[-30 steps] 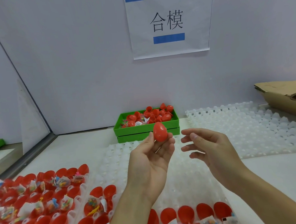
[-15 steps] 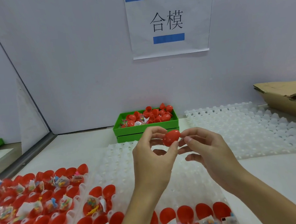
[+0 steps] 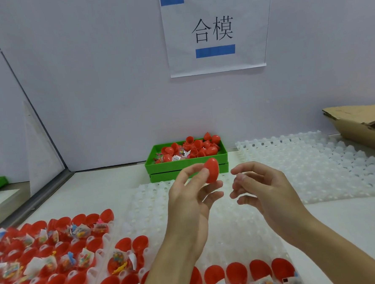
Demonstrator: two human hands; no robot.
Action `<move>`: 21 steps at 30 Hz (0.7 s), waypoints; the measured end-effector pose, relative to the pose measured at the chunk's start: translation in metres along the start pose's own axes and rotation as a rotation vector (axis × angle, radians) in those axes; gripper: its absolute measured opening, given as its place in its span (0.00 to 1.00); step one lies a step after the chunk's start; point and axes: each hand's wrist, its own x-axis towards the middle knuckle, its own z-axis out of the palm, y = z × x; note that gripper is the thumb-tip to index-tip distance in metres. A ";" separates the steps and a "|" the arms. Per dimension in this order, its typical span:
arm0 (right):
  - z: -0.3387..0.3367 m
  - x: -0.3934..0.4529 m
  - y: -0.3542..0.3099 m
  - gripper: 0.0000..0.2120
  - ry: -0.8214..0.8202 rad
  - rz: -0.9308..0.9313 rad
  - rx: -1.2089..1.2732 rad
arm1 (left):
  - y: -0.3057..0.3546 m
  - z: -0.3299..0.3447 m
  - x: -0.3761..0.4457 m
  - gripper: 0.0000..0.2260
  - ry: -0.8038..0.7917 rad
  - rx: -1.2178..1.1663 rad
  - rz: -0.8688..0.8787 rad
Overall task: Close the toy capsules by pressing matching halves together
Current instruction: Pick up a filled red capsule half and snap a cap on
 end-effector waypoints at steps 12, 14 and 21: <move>0.006 -0.002 0.001 0.07 -0.024 0.009 0.056 | -0.013 -0.001 -0.002 0.12 -0.056 0.780 0.426; 0.004 -0.001 0.001 0.07 -0.002 0.031 0.093 | -0.013 0.000 -0.003 0.13 -0.058 0.761 0.416; 0.005 -0.002 -0.002 0.13 -0.118 0.108 0.176 | -0.013 0.001 -0.004 0.13 -0.046 0.798 0.436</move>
